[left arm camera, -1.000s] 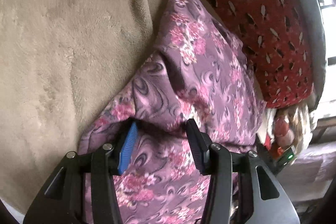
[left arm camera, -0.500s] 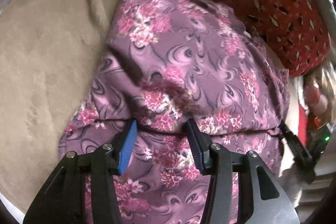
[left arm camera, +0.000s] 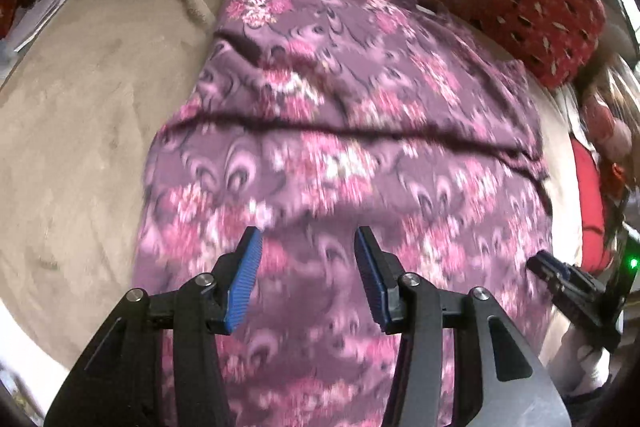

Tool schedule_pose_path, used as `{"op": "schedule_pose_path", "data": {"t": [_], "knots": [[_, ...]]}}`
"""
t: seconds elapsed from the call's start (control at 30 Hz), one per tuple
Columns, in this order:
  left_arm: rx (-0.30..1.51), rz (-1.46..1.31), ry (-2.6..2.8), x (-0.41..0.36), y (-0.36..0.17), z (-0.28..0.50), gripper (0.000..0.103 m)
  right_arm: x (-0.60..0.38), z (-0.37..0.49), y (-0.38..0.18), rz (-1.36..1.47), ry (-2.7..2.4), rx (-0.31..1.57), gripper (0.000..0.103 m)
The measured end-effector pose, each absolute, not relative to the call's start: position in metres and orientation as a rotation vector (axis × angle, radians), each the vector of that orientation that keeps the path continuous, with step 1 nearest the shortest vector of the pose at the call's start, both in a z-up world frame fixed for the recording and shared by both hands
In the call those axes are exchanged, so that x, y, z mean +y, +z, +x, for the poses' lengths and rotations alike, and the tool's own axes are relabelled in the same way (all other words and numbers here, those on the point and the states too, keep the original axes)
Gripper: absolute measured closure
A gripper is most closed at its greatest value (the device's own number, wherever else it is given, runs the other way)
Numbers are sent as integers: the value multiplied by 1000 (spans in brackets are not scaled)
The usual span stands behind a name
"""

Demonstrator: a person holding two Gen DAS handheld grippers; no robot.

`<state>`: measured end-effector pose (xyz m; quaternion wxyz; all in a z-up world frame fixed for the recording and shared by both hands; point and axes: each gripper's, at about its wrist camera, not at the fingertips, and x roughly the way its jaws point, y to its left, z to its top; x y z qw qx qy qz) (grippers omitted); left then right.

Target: Fold small clothes

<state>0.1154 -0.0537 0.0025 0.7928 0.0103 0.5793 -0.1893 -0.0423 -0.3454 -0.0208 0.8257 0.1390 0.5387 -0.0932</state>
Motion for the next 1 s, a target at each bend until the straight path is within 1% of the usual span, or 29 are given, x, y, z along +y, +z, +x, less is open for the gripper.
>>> {"op": "schedule_pose_path", "data": {"t": [0.23,0.37,0.53,0.7,0.8,0.83,0.87,0.9,1.0], "knots": [[1239,41,-438,-27,15,76,57,-317,-115,-21,290,-170,1158,68],[1295,33,-459,11,12,56,57,-318,-161,-15,370,-169,1117,68],[1389,11,-481,65,-2,23,57,-326,-223,-5,440,-206,1050,58],[1497,-49,-531,94,-27,-4,57,-337,-263,-16,554,-221,1013,51],[1528,-41,-531,97,-40,-14,57,-341,-273,-31,618,-208,1011,51],[1513,-32,-532,96,-38,-16,54,-341,-274,-36,636,-201,1011,51],[1511,-27,-539,94,-37,-18,49,-342,-276,-40,650,-194,1011,51],[1512,-27,-547,92,-36,-18,46,-341,-274,-45,672,-176,1013,51],[1492,17,-550,84,-35,-24,46,-335,-268,-52,684,-129,1015,51]]}}
